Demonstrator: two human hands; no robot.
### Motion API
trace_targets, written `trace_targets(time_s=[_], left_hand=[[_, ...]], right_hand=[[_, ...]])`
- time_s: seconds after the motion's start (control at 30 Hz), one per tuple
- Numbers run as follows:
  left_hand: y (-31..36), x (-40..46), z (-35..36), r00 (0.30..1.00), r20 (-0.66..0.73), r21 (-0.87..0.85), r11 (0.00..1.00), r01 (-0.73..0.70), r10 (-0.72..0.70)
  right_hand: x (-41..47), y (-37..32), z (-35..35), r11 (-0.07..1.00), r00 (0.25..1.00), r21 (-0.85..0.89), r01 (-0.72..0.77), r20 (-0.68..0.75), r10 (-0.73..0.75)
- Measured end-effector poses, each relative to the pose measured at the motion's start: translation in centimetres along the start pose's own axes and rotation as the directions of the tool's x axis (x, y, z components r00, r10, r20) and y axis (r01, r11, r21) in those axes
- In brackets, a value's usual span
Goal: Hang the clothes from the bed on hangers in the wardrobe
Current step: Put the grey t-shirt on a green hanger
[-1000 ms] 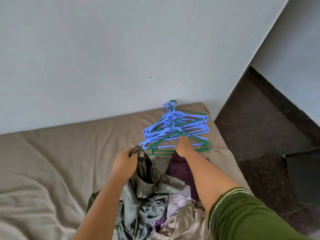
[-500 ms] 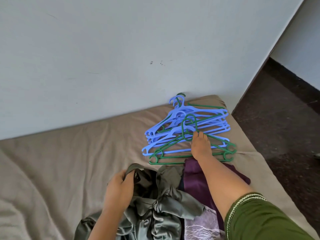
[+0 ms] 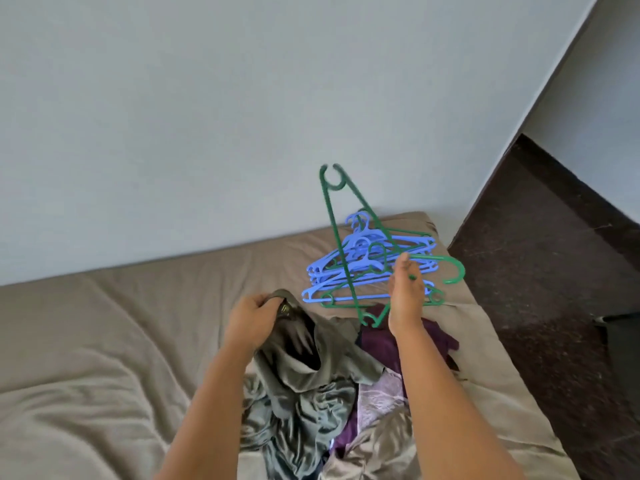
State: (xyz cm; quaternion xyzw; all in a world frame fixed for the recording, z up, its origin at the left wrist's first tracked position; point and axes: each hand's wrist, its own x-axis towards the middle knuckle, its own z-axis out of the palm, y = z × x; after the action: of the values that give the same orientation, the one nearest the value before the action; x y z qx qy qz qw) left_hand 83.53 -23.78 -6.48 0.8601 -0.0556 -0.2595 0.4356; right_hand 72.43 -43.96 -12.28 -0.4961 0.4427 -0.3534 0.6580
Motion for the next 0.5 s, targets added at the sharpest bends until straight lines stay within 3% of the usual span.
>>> trace_targets(time_s=[0.1, 0.27, 0.37, 0.5], left_hand=[[3.3, -3.5, -3.1, 0.991, -0.074, -0.006, 0.994, -0.109, 0.109], [5.8, -8.4, -6.9, 0.984, -0.175, -0.188, 0.979, -0.079, 0.046], [5.4, -10.7, -8.9, 0.993, -0.114, -0.265, 0.964, -0.01, -0.021], [6.2, -13.8, -11.2, 0.997, -0.019, -0.359, 0.931, 0.069, -0.081]], right_hand=[[-4.7, -5.3, 1.7, 0.963, 0.999, 0.27, -0.008, 0.052, -0.006], [-11.0, -12.8, 3.7, 0.851, 0.967, 0.496, -0.175, 0.248, 0.054], [-14.6, -14.7, 4.3, 0.785, 0.925, 0.555, -0.276, 0.375, 0.059], [-18.4, -14.5, 5.7, 0.776, 0.9, 0.564, -0.282, 0.436, 0.011]])
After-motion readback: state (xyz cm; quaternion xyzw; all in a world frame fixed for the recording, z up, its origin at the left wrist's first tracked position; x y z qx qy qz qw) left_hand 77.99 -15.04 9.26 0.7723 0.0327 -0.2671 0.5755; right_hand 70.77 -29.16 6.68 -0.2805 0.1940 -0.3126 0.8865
